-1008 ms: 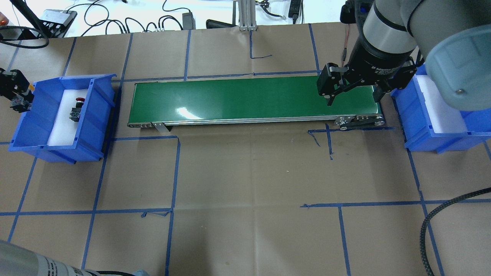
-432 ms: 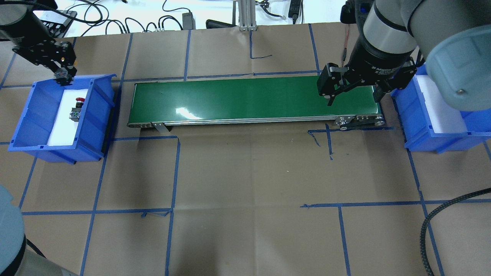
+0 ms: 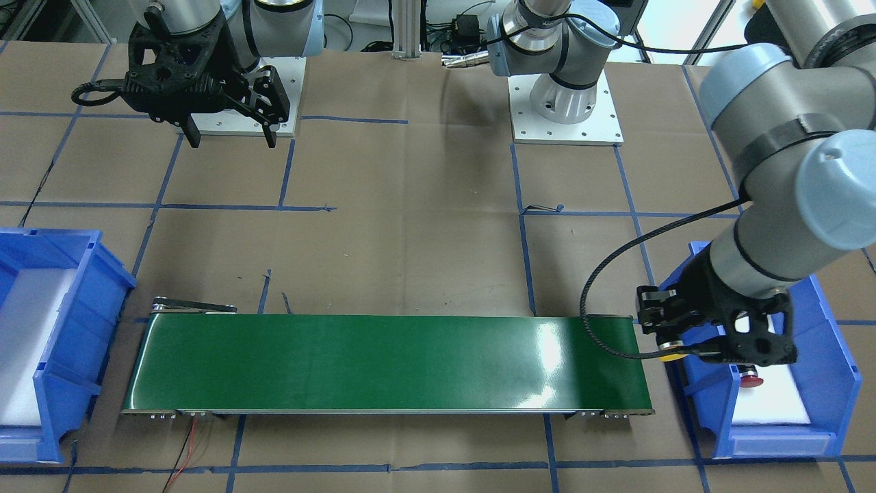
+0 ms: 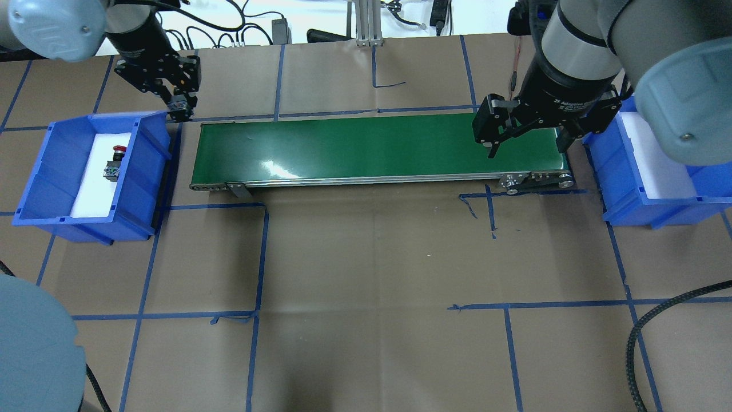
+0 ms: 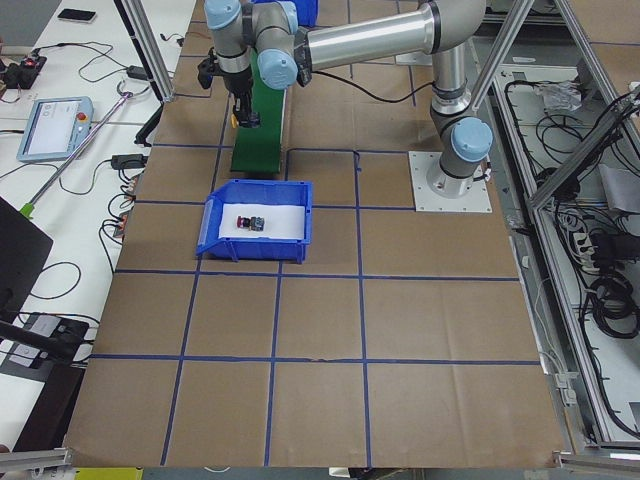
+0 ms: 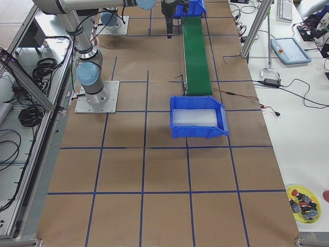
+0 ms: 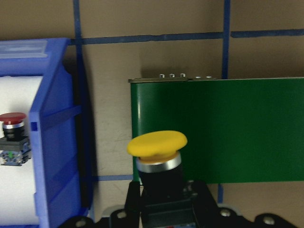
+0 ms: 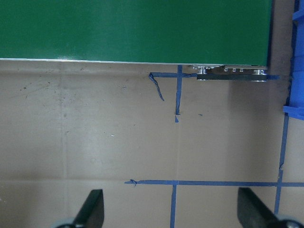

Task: Transport two buttons from left to right
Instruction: 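Lift the yellow-capped button out of the bin with the left gripper, then lower the yellow button onto the conveyor and open the left gripper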

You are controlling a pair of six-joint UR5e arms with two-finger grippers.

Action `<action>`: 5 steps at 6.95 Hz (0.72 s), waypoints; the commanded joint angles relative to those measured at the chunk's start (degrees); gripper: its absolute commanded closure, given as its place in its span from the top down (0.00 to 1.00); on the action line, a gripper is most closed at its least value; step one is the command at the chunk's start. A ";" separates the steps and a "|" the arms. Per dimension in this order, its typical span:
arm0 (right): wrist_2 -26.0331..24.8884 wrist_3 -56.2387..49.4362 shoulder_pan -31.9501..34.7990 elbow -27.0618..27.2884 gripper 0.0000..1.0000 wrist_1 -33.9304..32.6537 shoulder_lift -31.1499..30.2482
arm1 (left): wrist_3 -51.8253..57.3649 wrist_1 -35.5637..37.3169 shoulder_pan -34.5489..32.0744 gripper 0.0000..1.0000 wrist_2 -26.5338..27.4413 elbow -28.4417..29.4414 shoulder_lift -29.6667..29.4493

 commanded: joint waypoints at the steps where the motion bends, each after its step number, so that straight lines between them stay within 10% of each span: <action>1: 0.00 0.00 0.00 0.00 1.00 0.02 0.00 | -3.62 5.39 -4.11 0.10 -0.06 -2.02 -3.77; 5: 0.00 0.00 0.00 0.00 1.00 -0.06 0.00 | -4.69 23.33 -5.35 0.10 0.20 -14.58 -3.88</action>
